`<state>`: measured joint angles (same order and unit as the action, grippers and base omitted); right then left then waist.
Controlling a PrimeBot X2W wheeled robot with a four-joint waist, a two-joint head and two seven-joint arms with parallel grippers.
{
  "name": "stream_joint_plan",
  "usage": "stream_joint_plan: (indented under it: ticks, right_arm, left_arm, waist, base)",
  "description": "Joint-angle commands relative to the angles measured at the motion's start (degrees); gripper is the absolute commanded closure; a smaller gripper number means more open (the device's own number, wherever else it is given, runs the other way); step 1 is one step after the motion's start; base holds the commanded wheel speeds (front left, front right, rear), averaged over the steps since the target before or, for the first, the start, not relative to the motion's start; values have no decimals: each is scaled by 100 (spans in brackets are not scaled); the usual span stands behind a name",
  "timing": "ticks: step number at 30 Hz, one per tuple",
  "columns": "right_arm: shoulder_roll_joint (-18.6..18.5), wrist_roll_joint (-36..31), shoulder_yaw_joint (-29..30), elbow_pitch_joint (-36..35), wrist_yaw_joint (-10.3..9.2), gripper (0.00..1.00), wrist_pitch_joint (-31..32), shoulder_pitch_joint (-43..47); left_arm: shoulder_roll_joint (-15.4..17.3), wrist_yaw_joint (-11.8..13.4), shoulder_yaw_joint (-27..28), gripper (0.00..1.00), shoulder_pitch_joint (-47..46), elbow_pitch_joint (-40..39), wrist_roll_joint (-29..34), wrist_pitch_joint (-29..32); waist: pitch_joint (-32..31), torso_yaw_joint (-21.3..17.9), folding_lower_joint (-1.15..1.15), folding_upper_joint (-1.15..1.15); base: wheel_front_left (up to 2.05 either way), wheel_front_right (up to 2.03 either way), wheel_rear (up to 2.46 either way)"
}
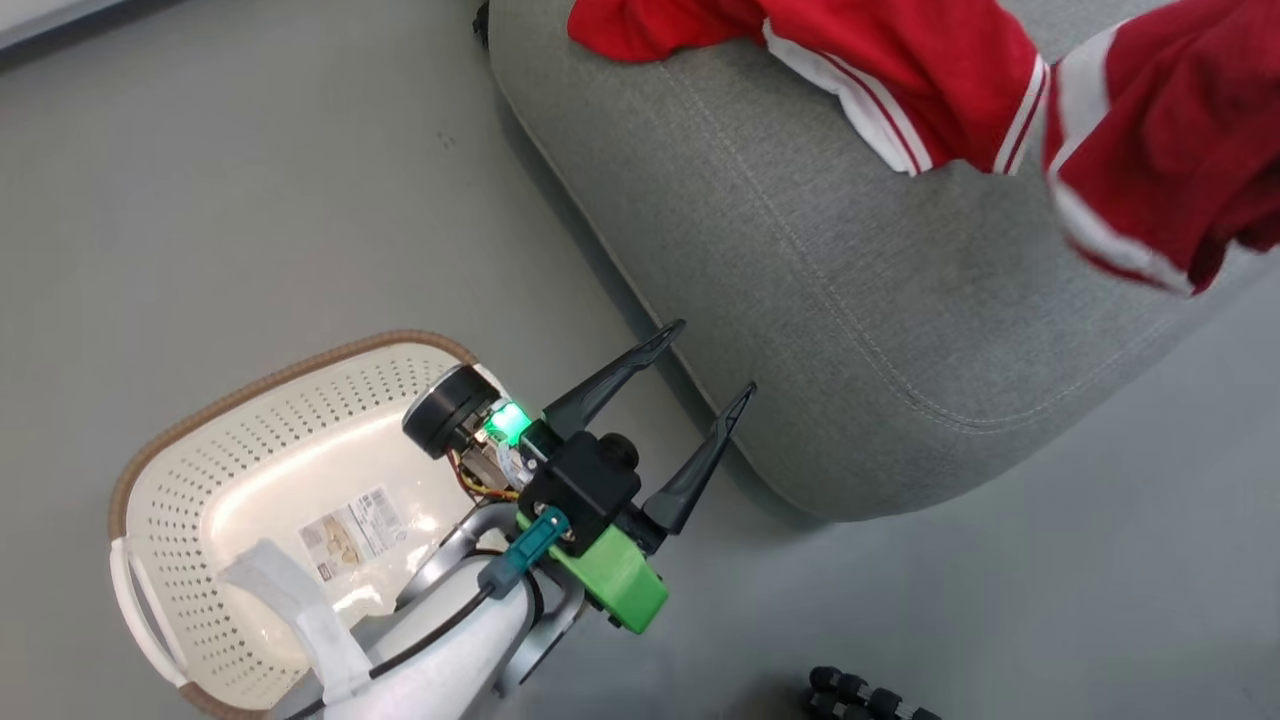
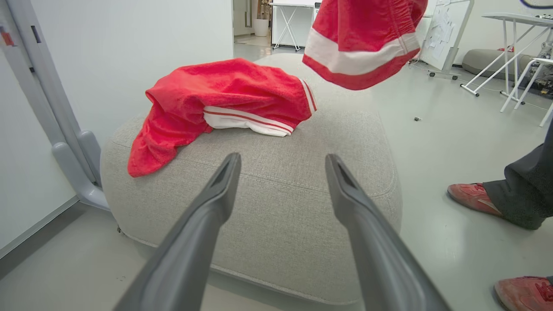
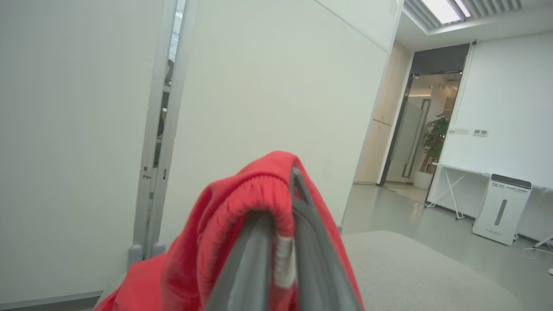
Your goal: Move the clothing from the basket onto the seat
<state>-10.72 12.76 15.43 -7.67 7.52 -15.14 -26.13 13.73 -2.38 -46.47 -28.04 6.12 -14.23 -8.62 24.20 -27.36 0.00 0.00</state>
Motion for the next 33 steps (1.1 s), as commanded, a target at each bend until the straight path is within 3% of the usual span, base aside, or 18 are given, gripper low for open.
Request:
stream_joint_plan:
  ticks: [1, 6, 9, 11, 15, 16, 17, 18, 19, 27, 29, 33]
  right_arm:
    - [-209, 7, 182, 130, -7, 100, 0, -391]
    - [-835, -91, 516, 1089, -7, 100, 0, -1601]
    - [-1007, -191, 527, 1789, -7, 100, 1, -2102]
    - [-1016, -355, 578, 2260, -7, 100, 1, -2330]
    - [-683, -675, 832, 3002, -7, 100, 0, -2567]
    - [-604, -778, 933, 3161, -7, 97, 0, -2573]
    - [-524, -856, 1031, 3293, -7, 84, 1, -2555]
    - [-431, -973, 1164, 3406, -7, 36, 0, -2529]
    - [-352, -1067, 1317, 3408, -7, 0, -1, -2513]
    - [562, -1670, 2033, 2840, -7, 0, 0, -1438]
    - [703, -1743, 1943, 2646, -6, 0, 0, -1027]
    - [764, -1508, 1151, 2260, -6, 0, 0, -59]
  left_arm:
    - [28, -41, 5, 0, -176, -52, -1, 40]
    - [-77, -147, -8, 0, -489, -178, -90, 142]
    - [-157, -190, 4, 0, -627, -177, -168, 112]
    - [-190, -191, 31, 0, -713, -118, -175, 121]
    - [-268, -172, 90, 0, -790, -17, -237, -6]
    - [-285, -174, 92, 0, -807, 20, -251, -35]
    - [-296, -172, 97, 0, -820, 49, -255, -84]
    - [-301, -149, 109, 0, -830, 78, -251, -136]
    - [-298, -139, 116, 0, -822, 112, -263, -171]
    - [-229, 118, 308, 0, -455, 347, -353, -461]
    - [-237, 220, 402, 0, -328, 394, -414, -525]
    - [-280, 383, 584, 0, 41, 479, -572, -620]
  waist:
    - [793, 597, 0, 0]
    - [1364, 1070, 0, 0]
    - [1566, 1315, 0, 0]
    - [1650, 1454, 0, 0]
    - [1693, 1605, 0, 0]
    - [1682, 1629, 0, 0]
    - [1661, 1645, 0, 0]
    - [1626, 1655, 0, 0]
    - [1585, 1655, 0, 0]
    - [876, 1502, 0, 0]
    - [618, 1453, 0, 0]
    - [66, 1453, 0, 0]
  base:
    - [0, 0, 0]
    - [0, 0, 0]
    - [0, 0, 0]
    - [0, 0, 0]
    - [0, 0, 0]
    - [0, 0, 0]
    - [0, 0, 0]
    - [0, 0, 0]
    - [0, 0, 0]
    - [0, 0, 0]
    - [0, 0, 0]
    - [0, 0, 0]
